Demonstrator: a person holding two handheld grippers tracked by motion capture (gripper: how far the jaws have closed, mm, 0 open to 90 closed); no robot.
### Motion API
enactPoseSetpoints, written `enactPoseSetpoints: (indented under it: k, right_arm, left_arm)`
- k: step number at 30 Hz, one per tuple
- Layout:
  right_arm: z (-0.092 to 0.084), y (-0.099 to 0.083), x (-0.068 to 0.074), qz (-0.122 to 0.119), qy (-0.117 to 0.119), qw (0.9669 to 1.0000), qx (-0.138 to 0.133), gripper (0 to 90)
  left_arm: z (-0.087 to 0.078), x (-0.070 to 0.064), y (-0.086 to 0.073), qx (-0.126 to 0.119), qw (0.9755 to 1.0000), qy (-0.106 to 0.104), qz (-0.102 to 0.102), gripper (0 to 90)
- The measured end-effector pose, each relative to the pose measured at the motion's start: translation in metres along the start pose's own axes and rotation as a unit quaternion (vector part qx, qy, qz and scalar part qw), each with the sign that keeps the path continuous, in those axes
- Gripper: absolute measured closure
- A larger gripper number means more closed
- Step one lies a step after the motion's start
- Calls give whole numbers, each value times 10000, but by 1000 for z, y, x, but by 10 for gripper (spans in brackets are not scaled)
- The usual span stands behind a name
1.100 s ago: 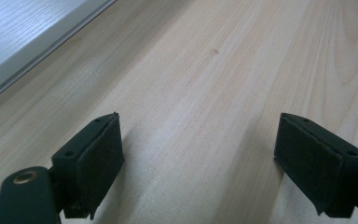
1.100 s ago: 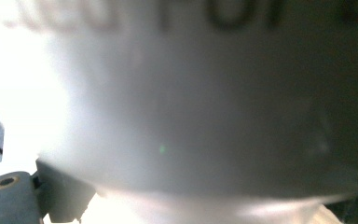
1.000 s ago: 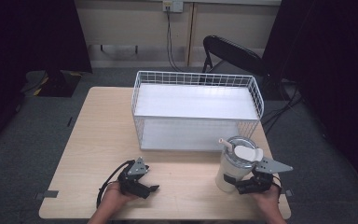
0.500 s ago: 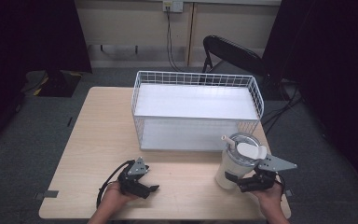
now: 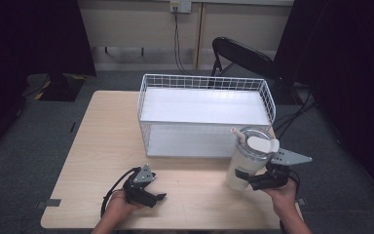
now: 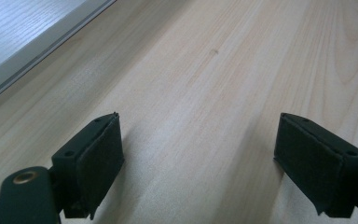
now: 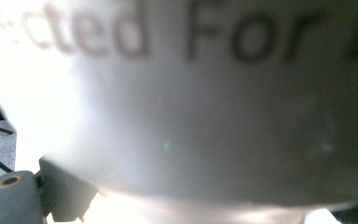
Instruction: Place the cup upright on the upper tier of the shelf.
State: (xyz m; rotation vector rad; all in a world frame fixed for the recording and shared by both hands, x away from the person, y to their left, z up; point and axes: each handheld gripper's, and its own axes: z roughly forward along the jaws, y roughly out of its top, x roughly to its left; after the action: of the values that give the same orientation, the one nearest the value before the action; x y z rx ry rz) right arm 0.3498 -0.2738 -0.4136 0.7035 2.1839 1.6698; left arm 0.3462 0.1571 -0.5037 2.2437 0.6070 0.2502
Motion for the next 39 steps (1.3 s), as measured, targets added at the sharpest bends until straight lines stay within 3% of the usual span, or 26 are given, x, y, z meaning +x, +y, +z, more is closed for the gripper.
enactPoseSetpoints:
  k: [16, 39]
  right_arm:
    - [16, 36, -2, 21, 237, 9994, 231, 95]
    - [32, 83, -6, 70, 388, 9989, 267, 95]
  left_arm:
    - [0, 0, 0, 4, 10000, -4, 2, 147]
    - [0, 0, 0, 3, 10000, -5, 0, 148]
